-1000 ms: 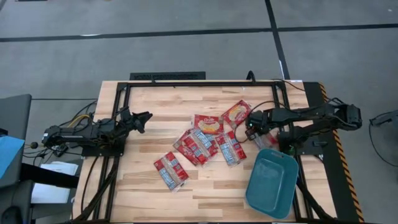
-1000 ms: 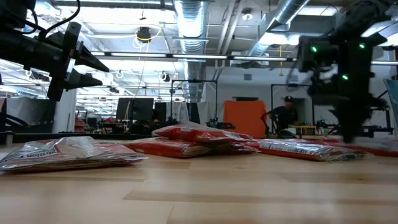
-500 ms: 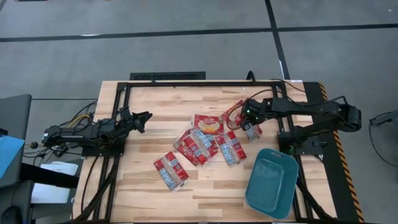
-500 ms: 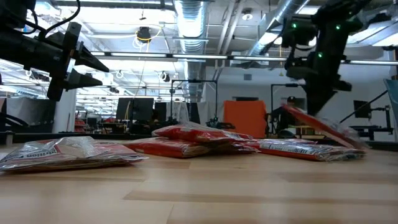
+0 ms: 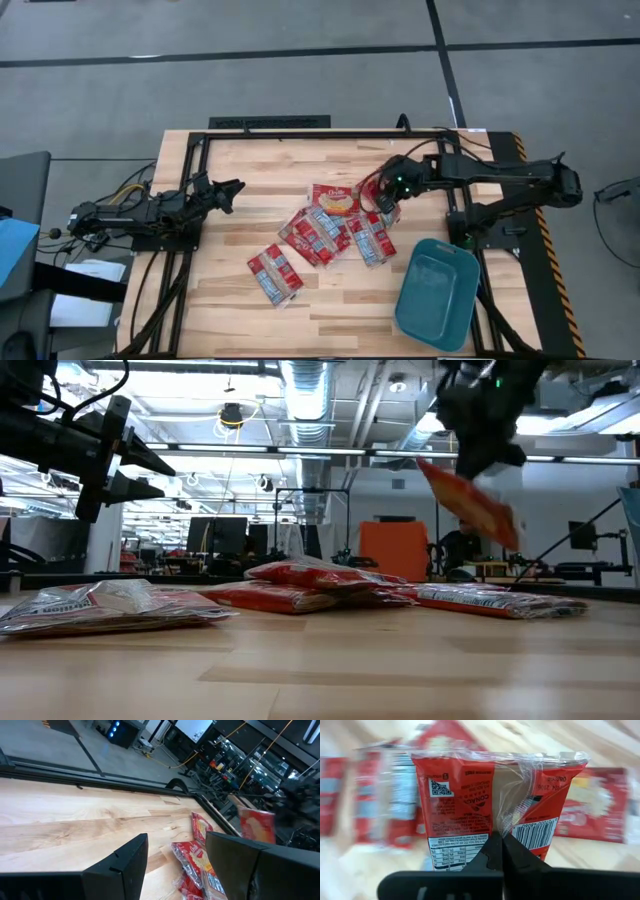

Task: Sort popcorn bags into baskets
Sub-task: Put the popcorn bag into the blue bin

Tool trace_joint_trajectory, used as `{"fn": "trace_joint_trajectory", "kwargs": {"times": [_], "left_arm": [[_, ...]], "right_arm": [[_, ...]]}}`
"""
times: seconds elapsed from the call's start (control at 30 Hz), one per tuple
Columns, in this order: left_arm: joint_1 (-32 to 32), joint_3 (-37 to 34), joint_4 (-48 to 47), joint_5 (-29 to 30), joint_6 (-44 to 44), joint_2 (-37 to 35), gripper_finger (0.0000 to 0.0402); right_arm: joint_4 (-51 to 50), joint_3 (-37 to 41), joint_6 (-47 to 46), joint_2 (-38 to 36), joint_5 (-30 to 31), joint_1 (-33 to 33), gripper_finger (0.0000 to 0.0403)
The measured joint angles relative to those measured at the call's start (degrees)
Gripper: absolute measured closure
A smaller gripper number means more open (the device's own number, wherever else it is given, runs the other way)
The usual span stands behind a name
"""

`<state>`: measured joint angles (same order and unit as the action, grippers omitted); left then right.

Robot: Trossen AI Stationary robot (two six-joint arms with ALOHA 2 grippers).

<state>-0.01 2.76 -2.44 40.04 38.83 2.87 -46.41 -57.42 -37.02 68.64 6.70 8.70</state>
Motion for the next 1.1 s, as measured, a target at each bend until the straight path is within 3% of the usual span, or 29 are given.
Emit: {"fn": "trace_joint_trajectory", "kwargs": {"times": [0.2, 0.47, 0.83, 0.97, 1.1], "left_arm": [[0.0, 0.0, -0.04, 0.9, 0.35, 0.0, 0.0215], [0.0, 0.01, -0.1, 1.33, 0.46, -0.01, 0.0215], [0.0, 0.02, -0.13, 1.39, -0.89, 0.0, 0.0215], [0.0, 0.01, -0.15, 1.39, -1.03, 0.0, 0.0215], [0.0, 0.02, -0.15, 1.4, -1.07, -0.02, 0.0215]], "right_arm": [[-0.54, -6.63, -2.33, -0.02, -2.72, -8.43, 0.0399], [-9.76, -12.32, -6.36, -0.04, -3.94, -24.37, 0.0399], [-19.8, -12.67, -24.43, 1.05, 0.08, -48.41, 0.0398], [-23.88, -12.6, -23.75, 3.15, 0.76, -53.28, 0.04], [-25.14, -12.6, -16.79, 6.54, 0.73, -55.57, 0.0397]]}}
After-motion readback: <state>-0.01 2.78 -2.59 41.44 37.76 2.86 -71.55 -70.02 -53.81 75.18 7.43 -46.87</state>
